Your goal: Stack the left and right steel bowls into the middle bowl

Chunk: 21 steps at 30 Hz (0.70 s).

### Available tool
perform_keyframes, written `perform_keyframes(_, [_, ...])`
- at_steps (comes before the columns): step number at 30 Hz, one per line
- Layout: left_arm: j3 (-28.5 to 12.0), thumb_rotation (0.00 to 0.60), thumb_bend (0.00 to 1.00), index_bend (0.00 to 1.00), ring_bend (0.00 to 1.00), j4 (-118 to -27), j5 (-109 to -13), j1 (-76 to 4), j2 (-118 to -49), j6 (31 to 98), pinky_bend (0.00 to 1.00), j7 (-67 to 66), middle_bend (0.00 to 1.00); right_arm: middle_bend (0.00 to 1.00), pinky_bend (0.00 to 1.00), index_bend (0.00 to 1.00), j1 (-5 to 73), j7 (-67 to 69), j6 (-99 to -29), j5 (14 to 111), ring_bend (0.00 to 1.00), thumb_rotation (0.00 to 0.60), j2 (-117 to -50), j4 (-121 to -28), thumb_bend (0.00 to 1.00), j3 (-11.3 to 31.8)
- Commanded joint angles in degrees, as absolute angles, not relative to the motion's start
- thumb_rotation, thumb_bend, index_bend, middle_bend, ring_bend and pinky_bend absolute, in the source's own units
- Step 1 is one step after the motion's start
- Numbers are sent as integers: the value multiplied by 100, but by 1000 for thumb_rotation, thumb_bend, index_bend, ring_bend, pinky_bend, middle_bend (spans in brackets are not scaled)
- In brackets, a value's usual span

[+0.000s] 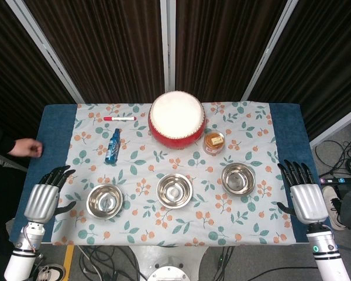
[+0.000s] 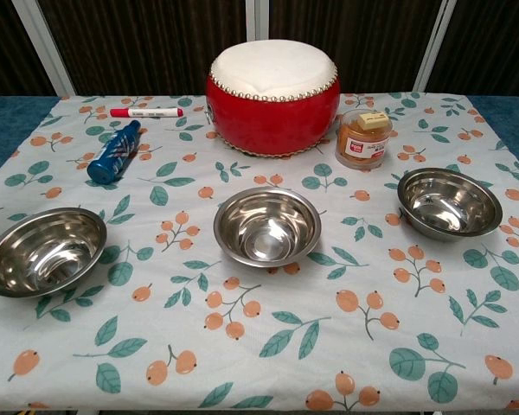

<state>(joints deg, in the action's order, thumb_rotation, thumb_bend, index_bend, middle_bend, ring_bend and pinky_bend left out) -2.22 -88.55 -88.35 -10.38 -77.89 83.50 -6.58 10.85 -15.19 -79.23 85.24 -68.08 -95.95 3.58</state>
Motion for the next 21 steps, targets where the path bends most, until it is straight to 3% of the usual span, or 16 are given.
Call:
perform_keyframes(1, [-223,600,50,241,175,-8855,-8835,-1034,-7793,8358,282,-653,253,32,0,0,1086,-1518,-7924,8527,0,600,-6807,-9595,41,357])
perform_keyframes(9, [-138,600,50,241,182,-9127,-8940,-942,-7614,8498,286,-786,257,32,0,0,1110,-1514,-7915,8556,0,600,-6786,-9670,42,364])
perform_keyframes(13, [145,600,56,244,217,-9587,-9143,-765,-7454,8603,323,-893,300,32,0,0,1172,-1539,-7832,8547,0,600,-6785,-9699,41,383])
perform_keyframes(17, [539,600,60,265,223,-9860,-9384,-695,-7442,8372,332,-1234,313,32,0,0,1302,-1579,-7708,8628,0,600,-6735,-9786,40,414])
perform_keyframes(21, [592,600,96,300,249,-9865,-9329,-784,-7642,8013,354,-1616,335,32,0,0,1442,-1647,-7613,8735,0,600,-6647,-9968,37,464])
